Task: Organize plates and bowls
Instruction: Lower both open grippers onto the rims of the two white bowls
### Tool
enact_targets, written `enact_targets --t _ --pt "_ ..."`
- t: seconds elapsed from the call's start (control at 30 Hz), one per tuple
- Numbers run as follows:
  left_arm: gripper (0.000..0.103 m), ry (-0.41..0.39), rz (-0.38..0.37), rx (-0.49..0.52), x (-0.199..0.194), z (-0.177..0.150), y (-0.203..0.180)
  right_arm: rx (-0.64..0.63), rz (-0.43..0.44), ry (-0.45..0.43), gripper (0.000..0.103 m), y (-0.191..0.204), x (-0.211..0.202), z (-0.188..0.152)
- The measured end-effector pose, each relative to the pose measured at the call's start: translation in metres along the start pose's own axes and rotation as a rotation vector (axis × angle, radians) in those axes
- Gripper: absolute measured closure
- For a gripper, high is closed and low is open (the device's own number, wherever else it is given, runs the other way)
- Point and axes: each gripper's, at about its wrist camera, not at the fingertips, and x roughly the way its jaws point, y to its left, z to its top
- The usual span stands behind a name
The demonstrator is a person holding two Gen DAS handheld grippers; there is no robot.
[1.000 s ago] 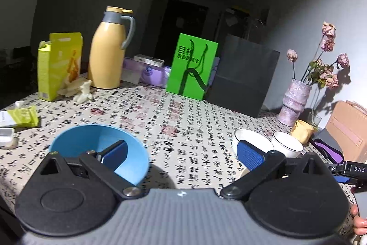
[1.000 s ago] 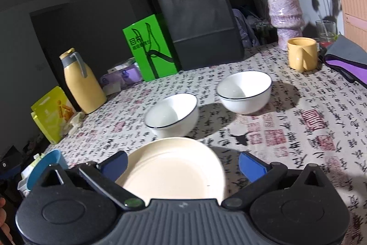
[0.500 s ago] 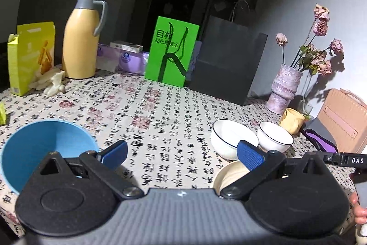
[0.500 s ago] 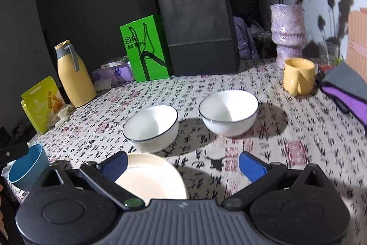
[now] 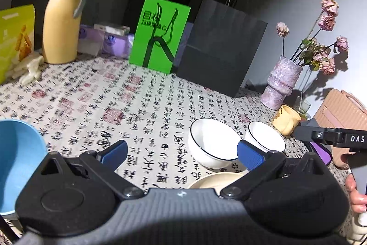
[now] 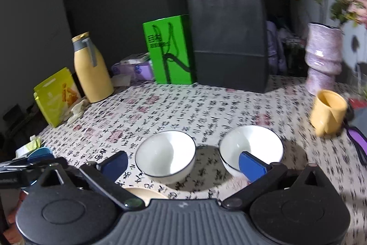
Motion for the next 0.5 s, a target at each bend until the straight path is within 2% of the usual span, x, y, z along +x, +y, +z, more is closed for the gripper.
enact_targets --t 0.37,0.5 --pt "0.000 0.079 0.048 -0.064 0.041 0.024 -0.018 -0.046 0.105 0.122 0.002 -0.002 0.053 0.069" --pt "0.000 0.097 0.089 -0.069 0.056 0.027 -0.022 -0.046 0.114 0.158 0.002 -0.003 0.081 0.072"
